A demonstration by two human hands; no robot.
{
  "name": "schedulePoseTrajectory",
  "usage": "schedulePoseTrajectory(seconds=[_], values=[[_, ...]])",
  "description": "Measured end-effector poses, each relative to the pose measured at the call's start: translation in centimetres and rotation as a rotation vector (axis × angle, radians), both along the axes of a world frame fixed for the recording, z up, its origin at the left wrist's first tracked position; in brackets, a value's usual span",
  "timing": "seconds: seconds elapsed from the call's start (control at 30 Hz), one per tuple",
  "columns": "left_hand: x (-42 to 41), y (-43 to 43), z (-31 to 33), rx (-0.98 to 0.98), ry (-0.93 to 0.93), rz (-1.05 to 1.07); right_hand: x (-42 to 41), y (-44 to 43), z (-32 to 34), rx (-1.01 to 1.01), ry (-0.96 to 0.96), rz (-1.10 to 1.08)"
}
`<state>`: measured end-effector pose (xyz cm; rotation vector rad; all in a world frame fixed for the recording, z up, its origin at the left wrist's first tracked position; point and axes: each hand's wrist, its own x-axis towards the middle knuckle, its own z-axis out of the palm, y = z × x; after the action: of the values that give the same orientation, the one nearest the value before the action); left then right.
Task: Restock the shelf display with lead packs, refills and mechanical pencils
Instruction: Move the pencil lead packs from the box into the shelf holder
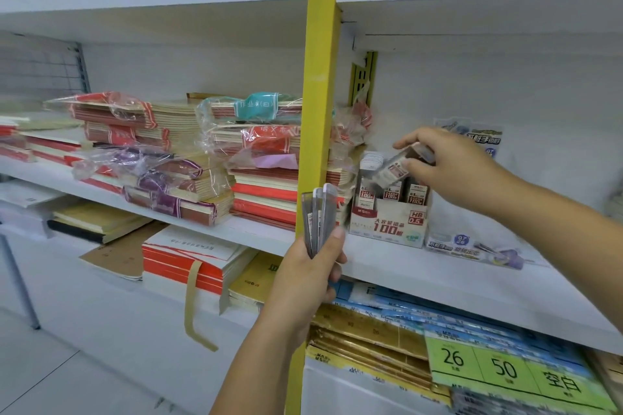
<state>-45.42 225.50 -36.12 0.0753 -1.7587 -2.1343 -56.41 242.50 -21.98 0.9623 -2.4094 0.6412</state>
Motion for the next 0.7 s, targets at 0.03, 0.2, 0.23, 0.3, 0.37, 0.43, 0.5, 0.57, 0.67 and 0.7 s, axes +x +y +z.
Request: schedulePoseTrajectory(seconds=[0.03, 0.2, 0.23, 0.3, 0.37, 0.43, 0.5, 0.57, 0.67, 0.7], values=[[0.0, 0.0, 0.0, 0.015, -0.007, -0.025, -0.3, -0.4, 0.2, 0.028, -0.002, 0.007], [0.0, -0.4, -0.1, 0.059, -0.019, -0.089, -1.1, -2.8, 0.8, -0.056, 0.005, 0.073], [0.0, -0.6, -0.3, 0.048, -0.02, -0.085, -1.3, -3.1, 0.8, -0.081, 0.007, 0.078], [0.1, -0.8, -0.5, 0.018, -0.022, -0.079, -1.8, -3.5, 0.5, -0.074, 0.004, 0.081], [0.2, -0.9, -0.6, -0.018, -0.028, -0.067, -2.4, -3.8, -0.3, -0.025, -0.016, 0.081], [0.1, -1.0, -0.7, -0.038, -0.025, -0.054, -2.9, -4.0, -1.5, 0.026, -0.001, 0.069], [0.1, -0.9, -0.7, -0.021, -0.018, -0.042, -3.4, -4.0, -2.5, 0.088, 0.124, 0.017], [0.2, -0.8, -0.6, 0.017, -0.012, -0.034, -3.5, -3.8, -3.1, 0.159, 0.267, -0.08], [0.2, -0.8, -0.5, 0.056, 0.002, -0.042, -2.7, -3.4, -3.5, 0.12, 0.354, -0.118], [0.2, -0.8, -0.5, 0.06, 0.004, -0.045, -2.0, -3.2, -3.5, 0.034, 0.306, -0.066]])
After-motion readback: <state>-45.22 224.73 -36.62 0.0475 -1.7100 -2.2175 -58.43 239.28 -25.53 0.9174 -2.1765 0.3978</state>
